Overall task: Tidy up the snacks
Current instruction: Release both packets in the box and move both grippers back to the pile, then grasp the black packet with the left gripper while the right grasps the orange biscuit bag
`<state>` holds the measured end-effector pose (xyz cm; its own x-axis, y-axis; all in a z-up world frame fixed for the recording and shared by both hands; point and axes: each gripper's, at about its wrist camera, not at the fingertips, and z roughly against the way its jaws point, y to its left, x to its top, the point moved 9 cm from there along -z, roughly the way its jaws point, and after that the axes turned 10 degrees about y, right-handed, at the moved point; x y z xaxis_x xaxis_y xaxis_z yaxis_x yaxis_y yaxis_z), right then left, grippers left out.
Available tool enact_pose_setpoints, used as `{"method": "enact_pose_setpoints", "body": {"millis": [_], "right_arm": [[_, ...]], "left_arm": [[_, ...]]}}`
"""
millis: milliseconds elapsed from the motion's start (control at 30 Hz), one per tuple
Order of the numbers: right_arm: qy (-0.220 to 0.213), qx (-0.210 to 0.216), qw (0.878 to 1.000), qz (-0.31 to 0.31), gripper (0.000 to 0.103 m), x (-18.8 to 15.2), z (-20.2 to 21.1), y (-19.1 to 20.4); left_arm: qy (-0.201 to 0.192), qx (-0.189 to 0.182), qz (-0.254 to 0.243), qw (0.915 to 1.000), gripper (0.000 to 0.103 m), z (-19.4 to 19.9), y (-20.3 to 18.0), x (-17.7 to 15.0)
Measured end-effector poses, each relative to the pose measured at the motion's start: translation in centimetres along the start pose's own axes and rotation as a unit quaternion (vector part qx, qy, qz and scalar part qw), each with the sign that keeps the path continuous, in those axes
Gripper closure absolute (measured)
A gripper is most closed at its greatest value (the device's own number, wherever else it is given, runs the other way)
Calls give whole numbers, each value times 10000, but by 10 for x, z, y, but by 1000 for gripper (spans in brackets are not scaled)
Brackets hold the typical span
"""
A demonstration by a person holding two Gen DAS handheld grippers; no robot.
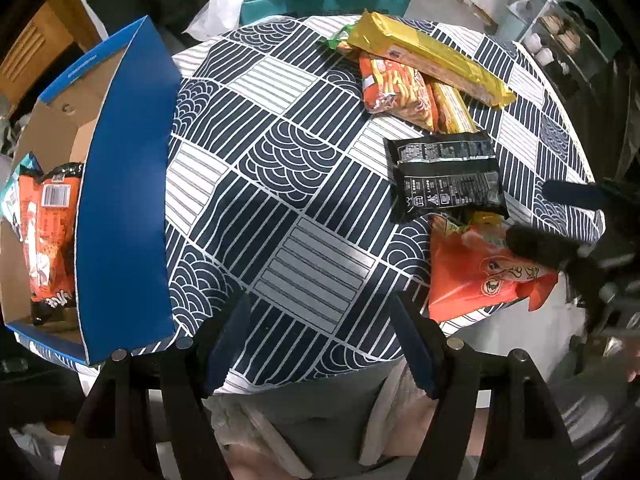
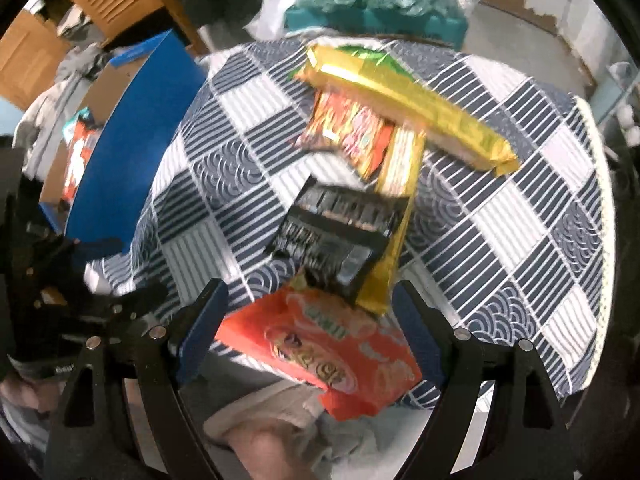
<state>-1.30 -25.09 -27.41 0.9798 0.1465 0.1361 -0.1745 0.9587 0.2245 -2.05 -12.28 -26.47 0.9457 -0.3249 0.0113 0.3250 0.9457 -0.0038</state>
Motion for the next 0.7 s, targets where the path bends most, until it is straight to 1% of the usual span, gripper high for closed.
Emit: {"method": "enact_pose_setpoints", "body": {"millis": [133, 200, 400, 600, 700], "right_arm": [[229, -147, 9992, 276, 19, -10, -20, -3], [328, -145, 9988, 348, 19, -14, -27, -4], [474, -161, 9962, 710, 19, -20, -35, 6], [722, -536, 9894, 1137, 19, -22, -57, 12], [701, -608, 9883, 1213, 19, -18, -63, 12]], "left_arm": [[-2, 87, -72, 9999, 30, -5, -7, 3], [2, 169, -95, 9998, 30, -9, -8, 4], [107, 302, -148, 9994, 30, -24, -11, 5], [154, 310, -101, 9994, 30, -30, -6, 7], [159, 288, -67, 9994, 30, -31, -4, 8]]}}
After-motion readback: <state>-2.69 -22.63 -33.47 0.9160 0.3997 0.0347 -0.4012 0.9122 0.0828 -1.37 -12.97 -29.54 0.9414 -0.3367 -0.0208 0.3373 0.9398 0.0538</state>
